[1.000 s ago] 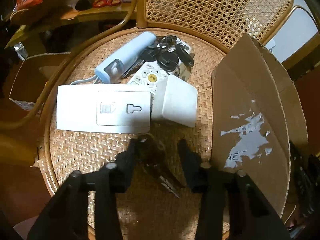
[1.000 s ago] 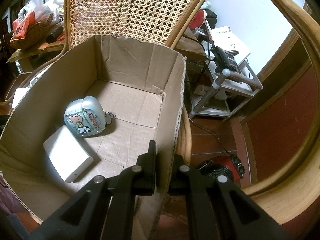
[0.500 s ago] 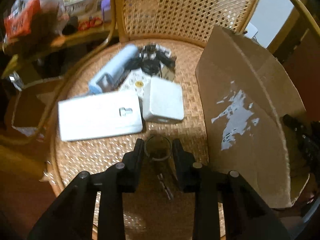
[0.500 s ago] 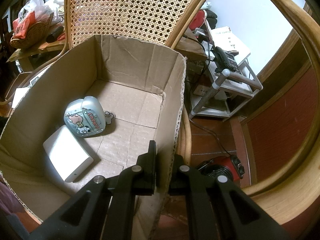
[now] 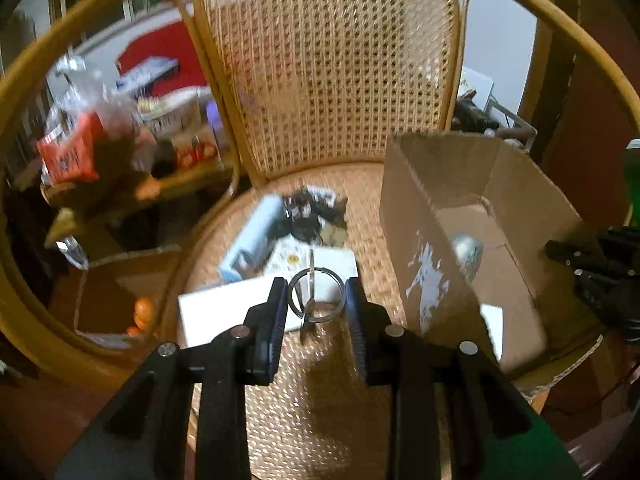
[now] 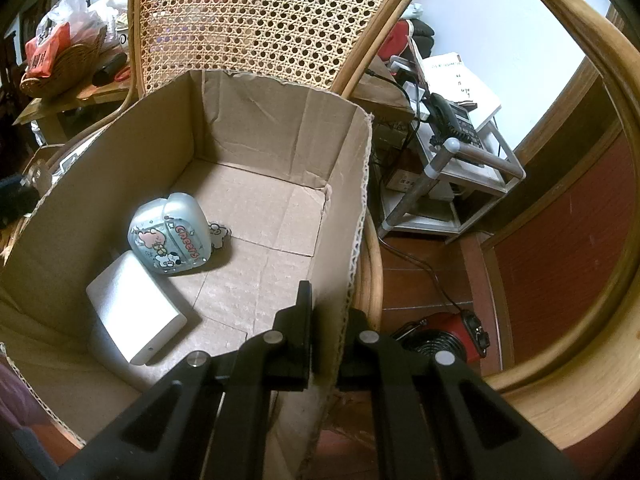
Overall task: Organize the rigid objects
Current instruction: 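Lift the keys with the left tool and carry them over the box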
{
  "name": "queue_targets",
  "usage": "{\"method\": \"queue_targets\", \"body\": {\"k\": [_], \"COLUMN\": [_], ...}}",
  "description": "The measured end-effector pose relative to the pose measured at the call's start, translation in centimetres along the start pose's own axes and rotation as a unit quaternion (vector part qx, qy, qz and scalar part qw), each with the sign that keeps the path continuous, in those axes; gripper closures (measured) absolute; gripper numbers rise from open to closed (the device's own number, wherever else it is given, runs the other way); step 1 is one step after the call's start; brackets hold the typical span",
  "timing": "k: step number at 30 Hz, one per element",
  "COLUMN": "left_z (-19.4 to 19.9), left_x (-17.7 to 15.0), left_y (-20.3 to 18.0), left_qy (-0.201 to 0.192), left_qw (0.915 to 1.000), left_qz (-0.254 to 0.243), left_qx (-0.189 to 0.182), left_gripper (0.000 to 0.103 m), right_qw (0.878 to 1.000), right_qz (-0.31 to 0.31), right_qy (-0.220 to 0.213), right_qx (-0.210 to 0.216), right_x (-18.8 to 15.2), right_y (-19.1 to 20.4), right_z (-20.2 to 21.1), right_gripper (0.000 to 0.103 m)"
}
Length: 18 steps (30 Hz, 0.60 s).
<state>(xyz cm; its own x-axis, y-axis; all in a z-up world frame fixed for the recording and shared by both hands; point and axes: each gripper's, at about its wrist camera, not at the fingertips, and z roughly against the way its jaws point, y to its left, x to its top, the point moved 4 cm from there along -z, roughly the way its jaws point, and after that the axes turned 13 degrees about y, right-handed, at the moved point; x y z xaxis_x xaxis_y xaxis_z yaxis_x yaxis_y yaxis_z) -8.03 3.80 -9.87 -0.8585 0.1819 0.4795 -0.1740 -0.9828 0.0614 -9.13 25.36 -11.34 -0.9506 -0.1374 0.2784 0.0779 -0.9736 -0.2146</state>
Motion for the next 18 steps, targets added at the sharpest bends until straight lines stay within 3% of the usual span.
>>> {"method": "queue_targets", "body": {"k": [11, 18], "left_z": [6.4, 10.7], "left_x": [1.9, 2.2], "left_y": [-2.0, -4.8], "left_qy": [-0.105, -0.160], "left_qw": [0.9940, 0.9842], "left_qz": [-0.023, -0.050], "left_qx": [0.020, -0.058], "left_gripper": [0.076, 0.076], "right_qw": [1.000, 1.000], "right_qz": [0.001, -0.002], "right_qy": [0.000, 0.001], "right_qx": [0.000, -0.002], "right_x": [0.0, 0.0], "right_y": [0.0, -0.1], "right_z": [0.0, 0.0], "right_gripper": [0.094, 0.094]}}
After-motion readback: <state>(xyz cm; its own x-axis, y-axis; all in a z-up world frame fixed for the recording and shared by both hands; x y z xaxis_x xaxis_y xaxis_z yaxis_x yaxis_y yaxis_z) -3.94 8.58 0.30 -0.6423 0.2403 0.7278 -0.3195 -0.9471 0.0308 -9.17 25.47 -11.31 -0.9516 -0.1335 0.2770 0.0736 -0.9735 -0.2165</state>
